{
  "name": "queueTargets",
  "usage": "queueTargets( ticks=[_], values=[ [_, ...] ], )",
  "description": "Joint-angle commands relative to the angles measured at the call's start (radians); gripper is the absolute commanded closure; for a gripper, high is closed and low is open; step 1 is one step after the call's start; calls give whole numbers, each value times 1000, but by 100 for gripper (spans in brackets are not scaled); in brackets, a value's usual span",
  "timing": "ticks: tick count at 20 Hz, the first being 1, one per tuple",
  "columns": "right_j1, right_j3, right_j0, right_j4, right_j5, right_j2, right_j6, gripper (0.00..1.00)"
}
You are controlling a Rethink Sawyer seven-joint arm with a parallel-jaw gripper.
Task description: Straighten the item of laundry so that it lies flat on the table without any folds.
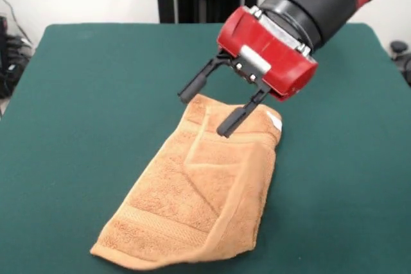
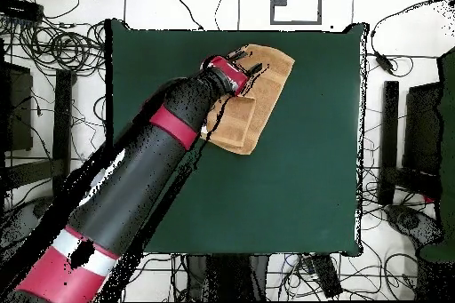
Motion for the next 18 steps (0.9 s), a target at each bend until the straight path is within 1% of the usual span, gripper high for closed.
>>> queueTargets(
  ticks=[1,4,6,9,10,11,12,14,15,16,18],
  values=[
    [62,-132,-138,131,30,21,205,0],
    [-29,-214,-218,107,113,169,-10,0],
    [-85,-256,-259,92,196,250,-149,0],
    [-136,-272,-283,60,226,329,-254,0],
    [-186,-247,-296,42,205,413,-319,0],
    [-226,-232,-321,39,220,515,-410,0],
    [-295,-200,-387,63,310,729,-603,0],
    [-355,-143,-471,110,392,959,-749,0],
    [-367,-135,-483,110,399,992,-756,0],
    [-386,-108,-515,132,422,1062,-785,0],
    [-408,-80,-545,138,426,1118,-791,0]
  ],
)
